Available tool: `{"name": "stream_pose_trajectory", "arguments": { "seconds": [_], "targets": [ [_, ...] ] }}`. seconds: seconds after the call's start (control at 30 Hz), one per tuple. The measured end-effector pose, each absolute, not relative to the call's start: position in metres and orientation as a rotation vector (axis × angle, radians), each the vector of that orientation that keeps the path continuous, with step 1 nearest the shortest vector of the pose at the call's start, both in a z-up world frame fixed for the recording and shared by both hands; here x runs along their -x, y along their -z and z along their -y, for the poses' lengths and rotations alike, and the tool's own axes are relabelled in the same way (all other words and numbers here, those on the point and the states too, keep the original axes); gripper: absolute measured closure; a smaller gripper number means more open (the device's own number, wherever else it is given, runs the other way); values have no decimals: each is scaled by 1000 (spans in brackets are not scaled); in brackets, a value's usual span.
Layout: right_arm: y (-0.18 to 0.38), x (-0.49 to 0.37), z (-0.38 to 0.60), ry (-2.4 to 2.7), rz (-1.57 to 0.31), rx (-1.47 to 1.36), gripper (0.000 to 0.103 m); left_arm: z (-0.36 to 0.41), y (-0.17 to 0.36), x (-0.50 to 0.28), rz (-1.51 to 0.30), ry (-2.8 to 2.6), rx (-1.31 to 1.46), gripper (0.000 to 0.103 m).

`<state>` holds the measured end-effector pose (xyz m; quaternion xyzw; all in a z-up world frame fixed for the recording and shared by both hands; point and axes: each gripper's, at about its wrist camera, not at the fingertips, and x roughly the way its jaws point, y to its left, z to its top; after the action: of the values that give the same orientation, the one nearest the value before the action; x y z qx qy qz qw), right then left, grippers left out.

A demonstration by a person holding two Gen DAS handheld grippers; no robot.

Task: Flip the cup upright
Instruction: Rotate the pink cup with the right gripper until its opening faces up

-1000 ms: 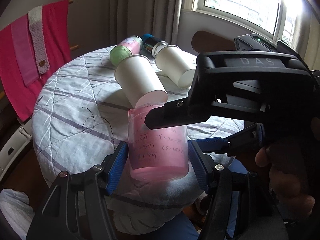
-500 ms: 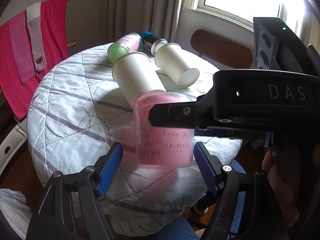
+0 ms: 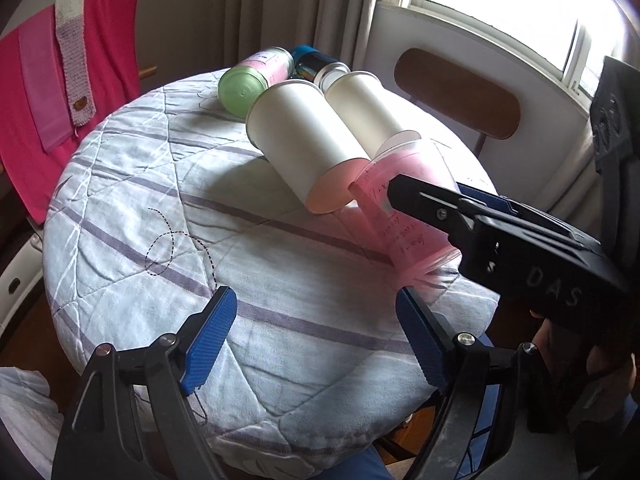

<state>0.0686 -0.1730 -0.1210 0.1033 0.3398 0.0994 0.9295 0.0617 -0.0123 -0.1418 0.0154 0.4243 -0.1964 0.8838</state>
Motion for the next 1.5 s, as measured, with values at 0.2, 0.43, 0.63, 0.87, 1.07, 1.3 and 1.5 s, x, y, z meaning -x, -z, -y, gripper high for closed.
{"name": "stream_pose_trajectory", "arguments": {
  "seconds": [0.2, 0.43, 0.63, 0.87, 1.07, 1.3, 1.5],
  "targets": [
    [123, -50, 170, -211, -617, -137, 41, 16, 148, -68, -910, 397, -21, 18],
    [121, -41, 176, -222, -578, -160, 41, 26, 146, -61, -905, 449, -17, 18],
    [118, -41, 187, -242, -564, -216, 41, 34, 142, -61, -893, 477, 8, 18],
    [114, -40, 203, -274, -541, -296, 41, 42, 137, -69, -862, 485, 44, 18],
    [117, -43, 208, -297, -533, -317, 41, 47, 131, -66, -810, 508, 44, 18],
    [111, -39, 212, -305, -513, -310, 41, 50, 138, -77, -843, 424, 32, 18],
    [116, -41, 203, -290, -514, -229, 41, 50, 151, -92, -871, 350, 13, 18]
  ]
}}
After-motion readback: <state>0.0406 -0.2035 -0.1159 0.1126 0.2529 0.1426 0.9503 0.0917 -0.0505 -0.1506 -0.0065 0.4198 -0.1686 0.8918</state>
